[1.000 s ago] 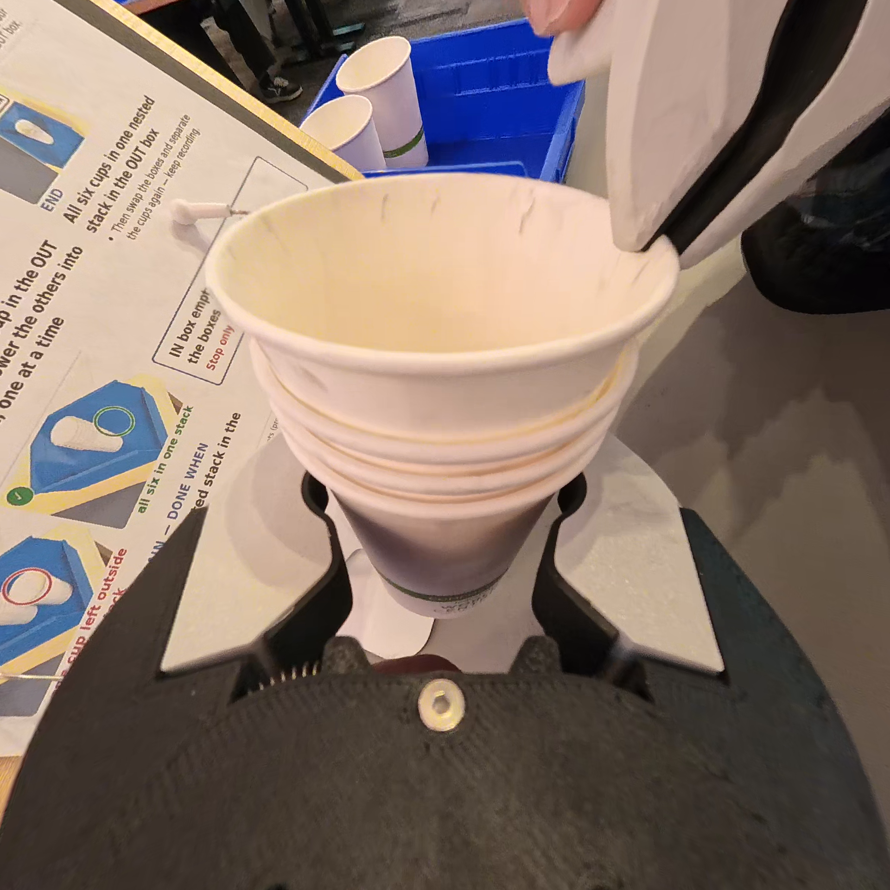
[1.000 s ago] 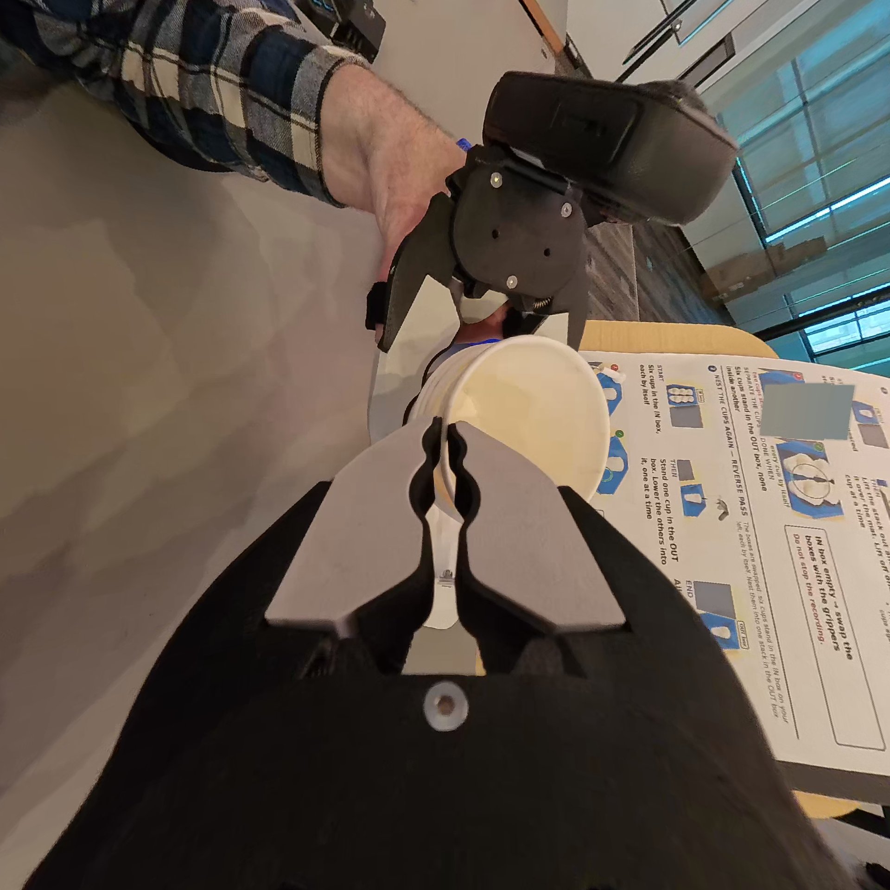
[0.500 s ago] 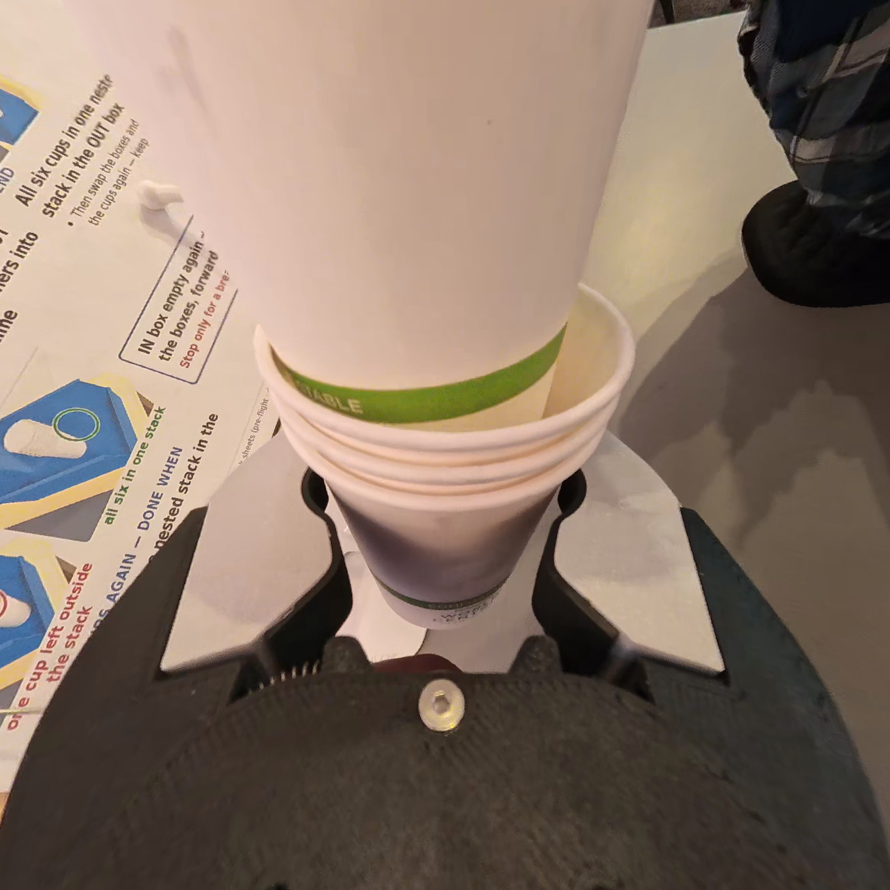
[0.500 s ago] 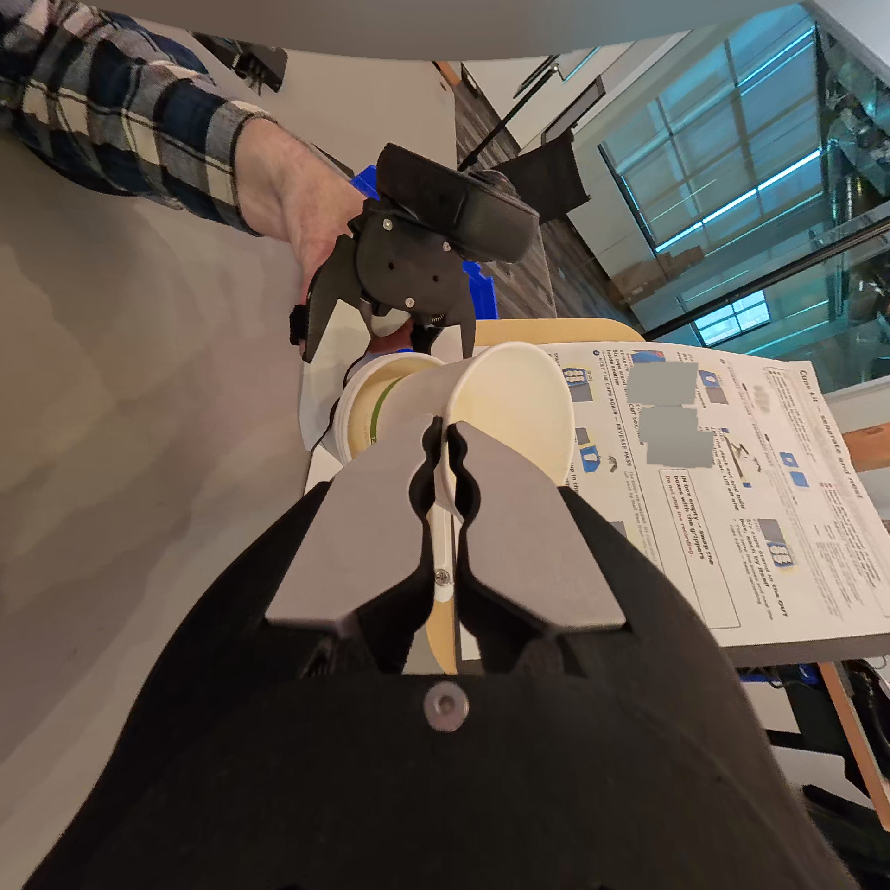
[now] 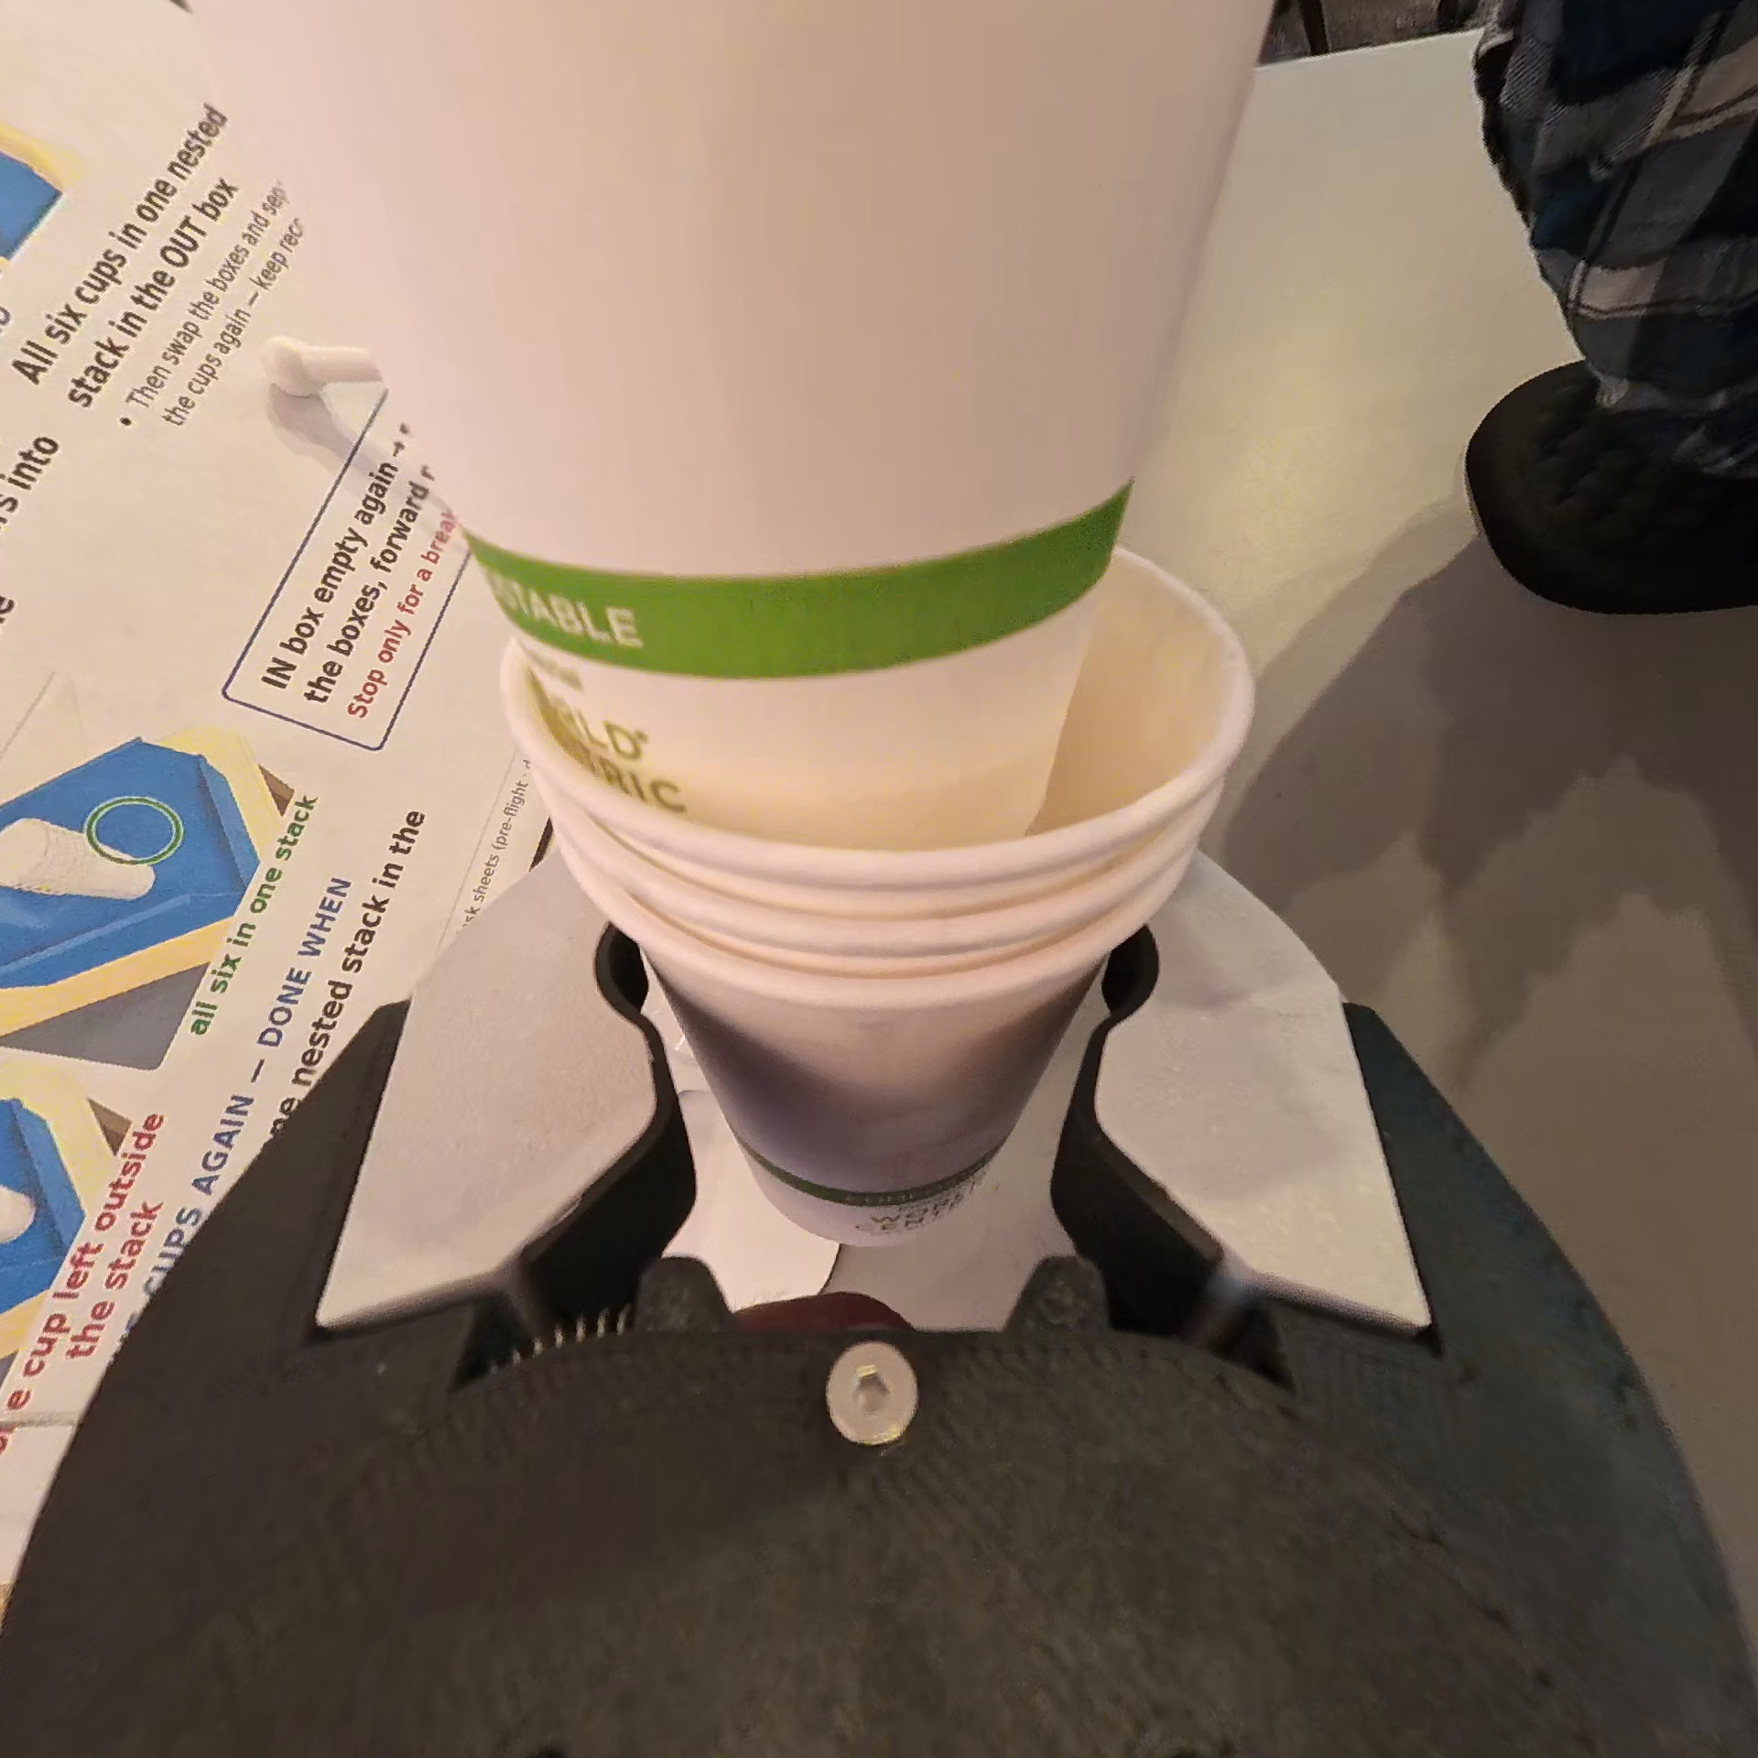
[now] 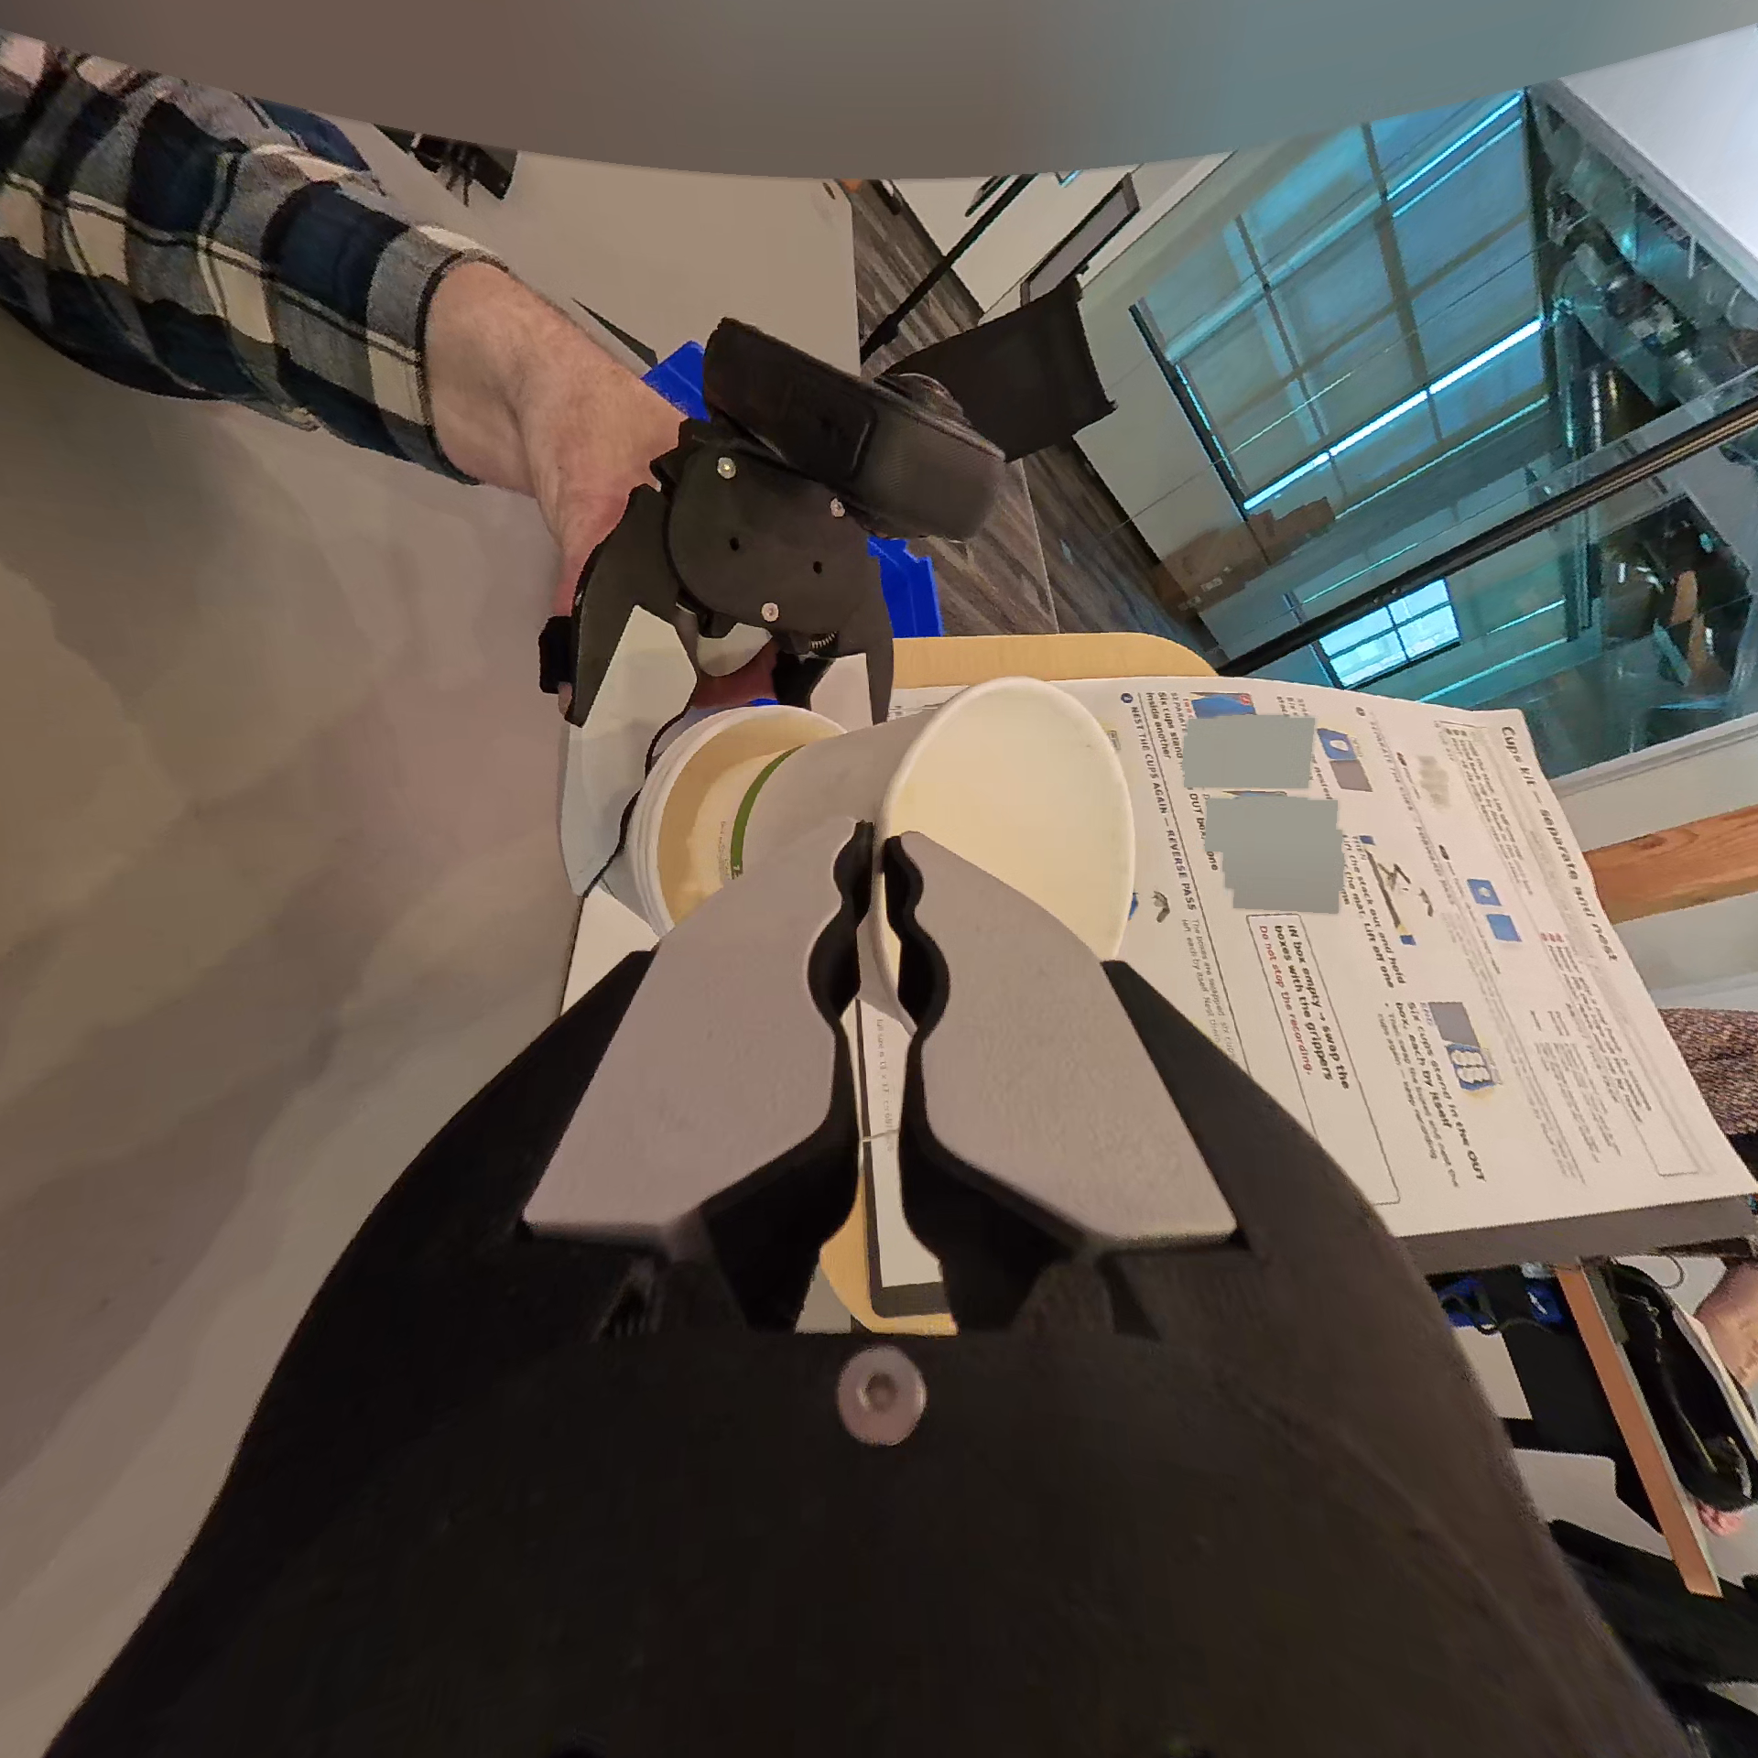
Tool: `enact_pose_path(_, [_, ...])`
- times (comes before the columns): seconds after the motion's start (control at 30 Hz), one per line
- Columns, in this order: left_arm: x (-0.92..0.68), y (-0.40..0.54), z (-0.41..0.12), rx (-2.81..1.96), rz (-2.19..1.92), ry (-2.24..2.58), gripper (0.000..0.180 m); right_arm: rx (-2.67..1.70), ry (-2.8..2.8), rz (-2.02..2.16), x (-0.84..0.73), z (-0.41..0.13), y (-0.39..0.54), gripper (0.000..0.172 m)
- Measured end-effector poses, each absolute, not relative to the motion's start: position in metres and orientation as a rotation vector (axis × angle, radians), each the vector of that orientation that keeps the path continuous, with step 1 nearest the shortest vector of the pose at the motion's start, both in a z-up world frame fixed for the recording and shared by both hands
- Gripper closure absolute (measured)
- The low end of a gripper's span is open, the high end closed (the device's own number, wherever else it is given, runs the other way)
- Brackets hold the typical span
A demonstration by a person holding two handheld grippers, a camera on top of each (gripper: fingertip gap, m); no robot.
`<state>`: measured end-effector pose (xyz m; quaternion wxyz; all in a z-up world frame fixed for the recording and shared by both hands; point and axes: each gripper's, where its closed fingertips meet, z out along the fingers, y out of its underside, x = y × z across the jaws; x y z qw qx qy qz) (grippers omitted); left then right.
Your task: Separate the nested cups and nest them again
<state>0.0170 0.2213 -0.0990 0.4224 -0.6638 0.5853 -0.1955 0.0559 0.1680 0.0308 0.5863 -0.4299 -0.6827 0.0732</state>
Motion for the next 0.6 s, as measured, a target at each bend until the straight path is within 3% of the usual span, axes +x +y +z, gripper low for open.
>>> enact_pose_path(0.6, [0.019, 0.224, -0.101, -1.667, -0.511, 1.446, 0.085, -0.970, -1.492, 0.099, 0.083, 0.062, 0.162, 0.169])
